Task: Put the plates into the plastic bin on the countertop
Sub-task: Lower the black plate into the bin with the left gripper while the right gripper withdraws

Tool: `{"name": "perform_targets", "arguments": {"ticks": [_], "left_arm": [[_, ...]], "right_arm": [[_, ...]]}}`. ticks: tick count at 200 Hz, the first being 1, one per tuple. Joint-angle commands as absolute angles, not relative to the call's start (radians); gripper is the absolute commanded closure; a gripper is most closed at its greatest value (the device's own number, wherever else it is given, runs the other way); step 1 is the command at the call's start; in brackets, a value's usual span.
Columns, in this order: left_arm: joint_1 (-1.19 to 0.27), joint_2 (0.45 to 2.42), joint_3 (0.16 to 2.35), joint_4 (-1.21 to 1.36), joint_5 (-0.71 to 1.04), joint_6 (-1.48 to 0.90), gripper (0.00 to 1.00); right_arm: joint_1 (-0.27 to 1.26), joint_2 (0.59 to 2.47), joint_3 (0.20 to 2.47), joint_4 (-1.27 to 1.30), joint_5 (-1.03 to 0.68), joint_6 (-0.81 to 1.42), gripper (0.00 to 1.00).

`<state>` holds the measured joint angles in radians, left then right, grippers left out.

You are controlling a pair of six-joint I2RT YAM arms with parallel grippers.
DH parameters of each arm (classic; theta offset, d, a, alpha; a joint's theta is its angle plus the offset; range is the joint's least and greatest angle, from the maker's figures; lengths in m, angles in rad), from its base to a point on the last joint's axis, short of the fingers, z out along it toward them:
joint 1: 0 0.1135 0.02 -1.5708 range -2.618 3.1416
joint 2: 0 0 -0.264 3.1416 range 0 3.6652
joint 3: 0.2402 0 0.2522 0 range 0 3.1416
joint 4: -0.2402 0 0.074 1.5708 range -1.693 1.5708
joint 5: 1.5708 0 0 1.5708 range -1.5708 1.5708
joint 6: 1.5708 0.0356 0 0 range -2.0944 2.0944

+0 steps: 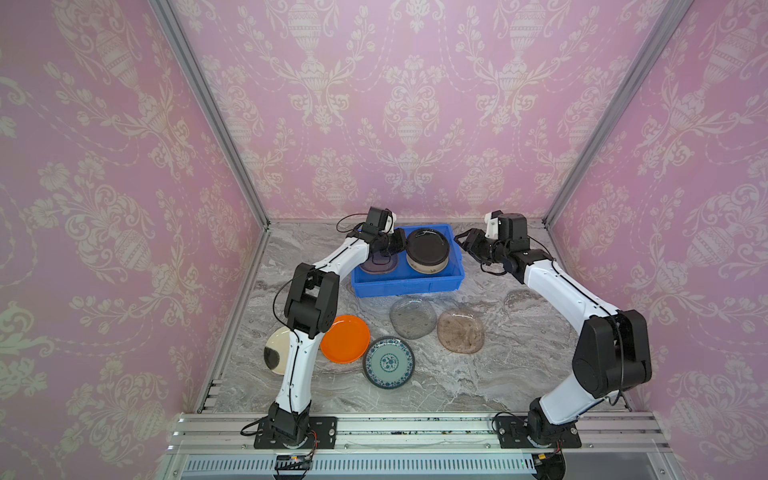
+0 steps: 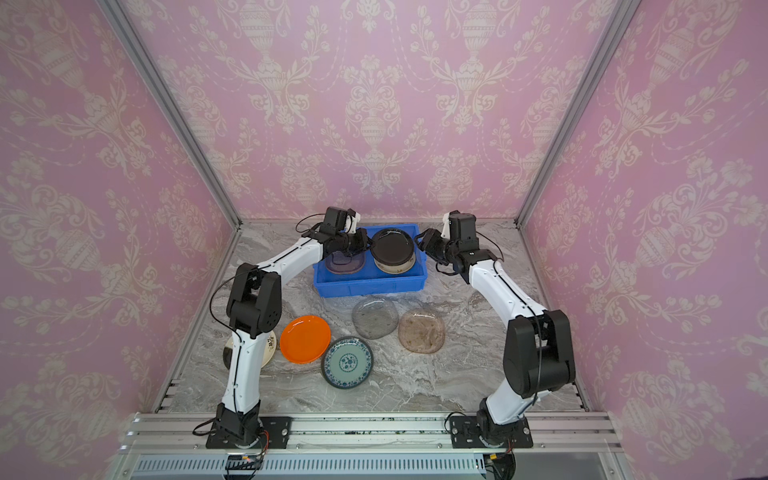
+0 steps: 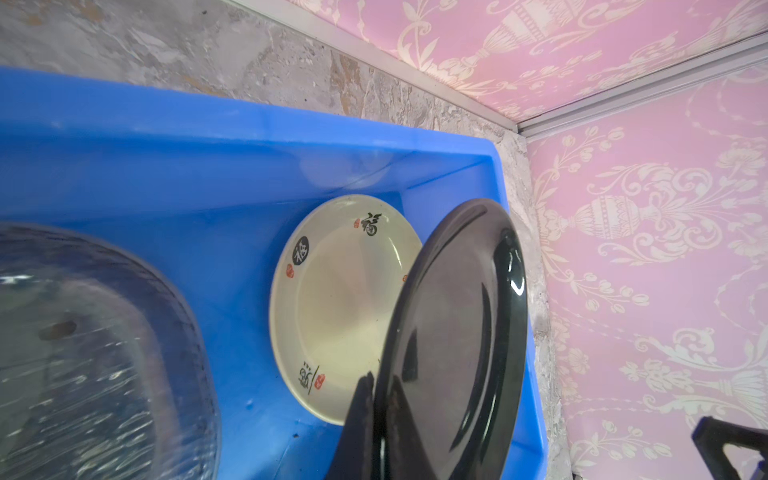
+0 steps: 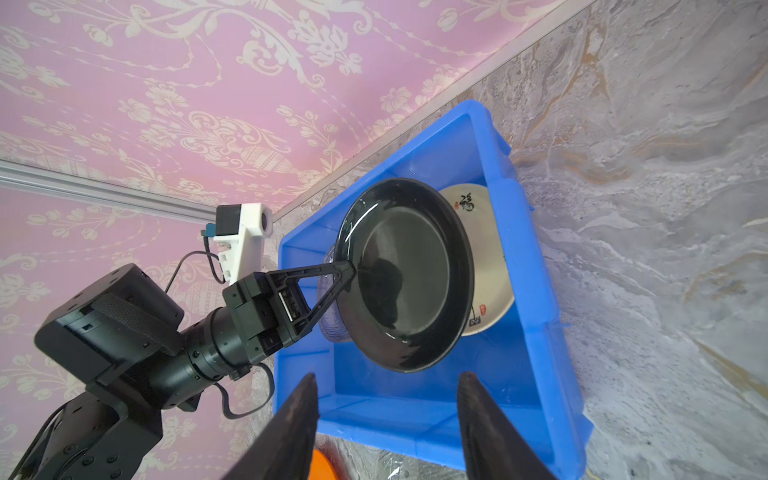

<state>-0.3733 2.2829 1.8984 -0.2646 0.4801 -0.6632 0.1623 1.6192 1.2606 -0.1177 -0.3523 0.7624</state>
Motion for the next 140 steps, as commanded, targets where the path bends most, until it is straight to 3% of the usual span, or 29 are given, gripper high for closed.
{"name": "perform_targets", "arguments": {"ticks": [1, 69, 140], "left_arm": [[-0.391, 2.315, 1.985, -0.364, 0.408, -0.616, 1.0], [-0.399, 2.416, 2.112, -0.482, 0.317, -0.572, 1.0], [-0.399, 2.499, 2.194, -0.491, 0.355, -0.596, 1.0]], "right_arm": [[0.15, 1.625, 1.244, -0.105, -0.376, 0.77, 0.44], [0.129, 1.631, 1.225, -0.076, -0.41, 0.781, 0.44], [0.124, 1.651, 1.222, -0.057, -0.438, 0.795, 0.44]]}}
